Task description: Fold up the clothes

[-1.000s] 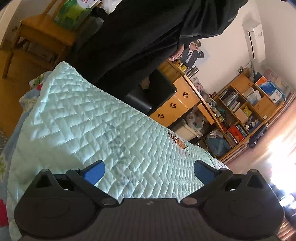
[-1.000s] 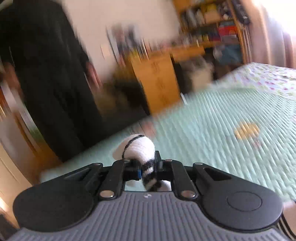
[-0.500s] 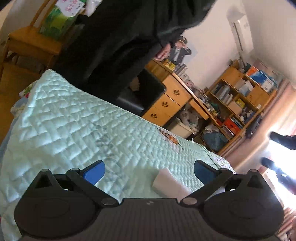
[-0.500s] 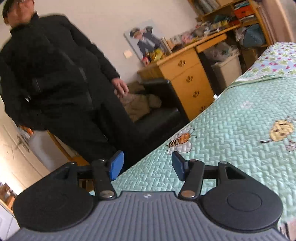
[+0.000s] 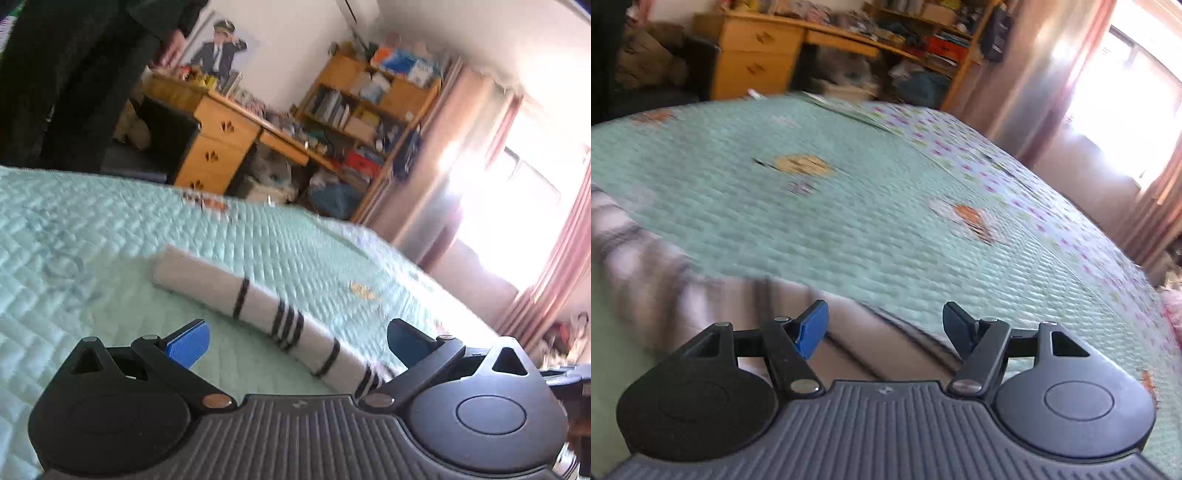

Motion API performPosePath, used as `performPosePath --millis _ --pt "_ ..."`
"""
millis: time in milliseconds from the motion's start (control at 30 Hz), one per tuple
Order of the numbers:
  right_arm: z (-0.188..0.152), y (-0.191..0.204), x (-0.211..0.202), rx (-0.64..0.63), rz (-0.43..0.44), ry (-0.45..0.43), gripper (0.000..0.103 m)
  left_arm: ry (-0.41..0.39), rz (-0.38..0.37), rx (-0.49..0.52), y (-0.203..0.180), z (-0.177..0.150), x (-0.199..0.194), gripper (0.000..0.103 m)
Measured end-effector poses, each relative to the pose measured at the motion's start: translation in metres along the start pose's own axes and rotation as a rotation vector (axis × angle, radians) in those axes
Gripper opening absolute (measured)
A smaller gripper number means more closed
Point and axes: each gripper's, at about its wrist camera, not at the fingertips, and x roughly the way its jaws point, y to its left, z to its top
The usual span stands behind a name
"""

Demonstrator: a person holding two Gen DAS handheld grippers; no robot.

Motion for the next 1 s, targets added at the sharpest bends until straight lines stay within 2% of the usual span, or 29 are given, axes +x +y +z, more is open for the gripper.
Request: performPosePath --millis 100,167,200,267,367,400,500,667,733,867,933,1000 --pt "-0.007 -0.04 0.016 0.113 0.002 -0.011 0.07 0.065 0.039 -0.033 0.007 -0.003 0.019 0.102" --pt "-0.013 -0.065 0.026 0.217 -0.017 -0.04 0.07 0.063 0.048 -0.048 0.01 -0.005 0.024 0.102" --pt "-0.015 -0.078 0.029 0.308 -0.022 -0.068 0.07 0.057 0.053 -0.043 0.01 -0.006 0.025 0.102" --pt "-0.036 -0.085 0.025 0.384 0.015 -0.058 0.07 0.048 0.062 -0.021 0.008 -0.008 0.026 0.102" --pt "-0.078 -0.052 0.025 0.264 0.183 0.088 0.068 0.048 0.065 0.02 0.004 -0.012 0.026 0.102" --pt "-0.092 -0.041 0.017 0.229 0.204 0.065 0.07 0.047 0.066 0.024 0.004 -0.012 0.026 0.102" --pt "-0.122 -0.021 -0.002 0.17 0.16 -0.045 0.071 0.048 0.074 0.029 0.004 -0.013 0.026 0.102" --pt "-0.135 -0.012 -0.002 0.236 0.128 -0.101 0.072 0.044 0.093 0.053 -0.001 -0.014 0.026 0.102" --pt "-0.136 -0.016 -0.002 0.235 0.134 -0.095 0.073 0.047 0.092 0.048 0.0 -0.013 0.026 0.102" --pt "-0.127 -0.041 -0.014 0.308 0.209 -0.098 0.074 0.057 0.085 0.031 0.002 -0.013 0.028 0.102" --pt "-0.122 -0.061 -0.03 0.375 0.231 -0.153 0.074 0.059 0.083 0.027 0.003 -0.013 0.028 0.102" --pt "-0.114 -0.085 -0.041 0.39 0.192 -0.211 0.074 0.061 0.081 0.025 0.004 -0.013 0.028 0.102"
